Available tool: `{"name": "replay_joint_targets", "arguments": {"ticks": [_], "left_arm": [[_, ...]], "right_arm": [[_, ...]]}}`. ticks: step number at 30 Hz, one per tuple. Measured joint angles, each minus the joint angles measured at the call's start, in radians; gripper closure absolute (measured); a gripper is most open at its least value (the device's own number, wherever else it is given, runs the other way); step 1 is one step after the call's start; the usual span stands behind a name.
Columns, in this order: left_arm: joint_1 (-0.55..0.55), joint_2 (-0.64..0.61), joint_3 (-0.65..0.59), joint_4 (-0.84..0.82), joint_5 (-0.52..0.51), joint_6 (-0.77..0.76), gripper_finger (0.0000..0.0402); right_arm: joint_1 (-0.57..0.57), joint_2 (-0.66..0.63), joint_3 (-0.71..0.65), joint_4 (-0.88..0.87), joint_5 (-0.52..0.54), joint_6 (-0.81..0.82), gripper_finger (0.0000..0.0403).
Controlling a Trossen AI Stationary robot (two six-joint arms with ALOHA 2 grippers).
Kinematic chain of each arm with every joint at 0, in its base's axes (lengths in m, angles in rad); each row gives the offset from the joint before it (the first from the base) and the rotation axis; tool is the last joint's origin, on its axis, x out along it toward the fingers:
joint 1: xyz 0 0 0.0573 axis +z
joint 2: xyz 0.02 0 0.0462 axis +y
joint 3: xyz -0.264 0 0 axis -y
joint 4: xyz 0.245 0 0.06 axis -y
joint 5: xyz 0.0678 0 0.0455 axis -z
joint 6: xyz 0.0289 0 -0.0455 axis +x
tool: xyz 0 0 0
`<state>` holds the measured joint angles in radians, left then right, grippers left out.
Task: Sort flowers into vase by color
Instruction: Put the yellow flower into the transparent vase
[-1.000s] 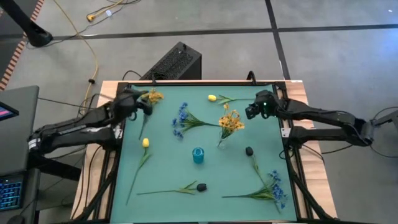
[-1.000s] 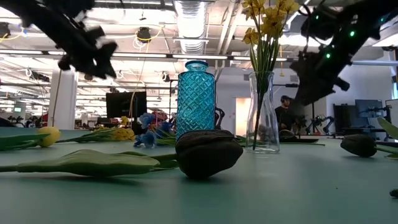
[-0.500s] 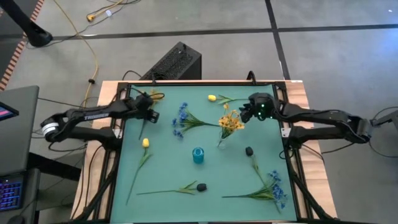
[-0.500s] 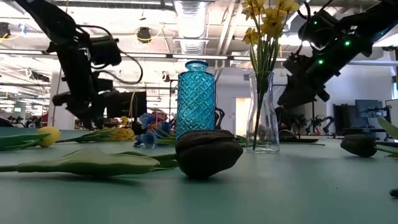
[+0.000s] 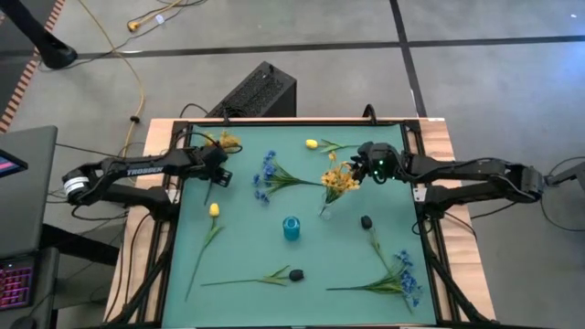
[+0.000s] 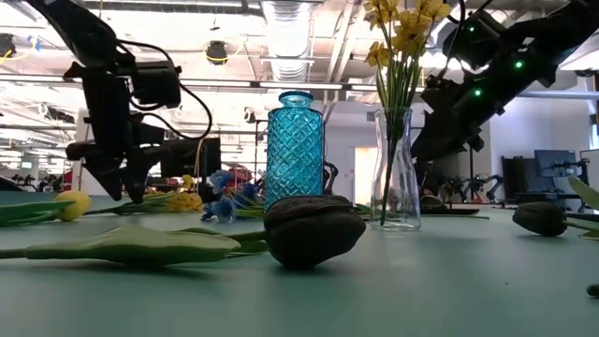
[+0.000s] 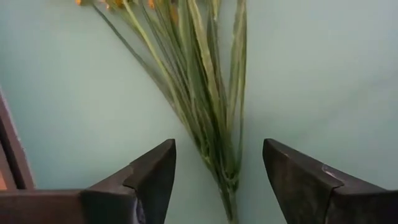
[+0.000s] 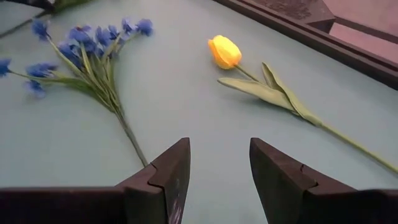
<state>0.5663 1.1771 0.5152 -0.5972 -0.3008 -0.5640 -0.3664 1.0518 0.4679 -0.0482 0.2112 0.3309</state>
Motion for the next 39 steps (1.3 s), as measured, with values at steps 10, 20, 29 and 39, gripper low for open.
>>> {"name": "replay_joint_targets", "arguments": {"ticks": [10, 20, 29, 39], "left_arm": [[-0.012, 0.174, 0.007, 0.073, -0.032, 0.017, 0.0157], [0.002, 0.156, 0.0, 0.143, 0.02, 0.077, 0.0222], [0.026, 0.121, -0.003, 0.158, 0.048, 0.085, 0.0386], [-0.003, -0.092, -0.003, 0.319, 0.093, 0.142, 0.0376]], "right_arm": [[0.0, 0.0, 0.0, -0.002, 0.0, -0.003, 0.0212], [0.0, 0.0, 0.0, -0.004, 0.0, -0.002, 0.0212], [0.0, 0.0, 0.0, -0.004, 0.0, 0.0, 0.0212], [0.0, 0.0, 0.0, -0.004, 0.0, 0.001, 0.0212]]}}
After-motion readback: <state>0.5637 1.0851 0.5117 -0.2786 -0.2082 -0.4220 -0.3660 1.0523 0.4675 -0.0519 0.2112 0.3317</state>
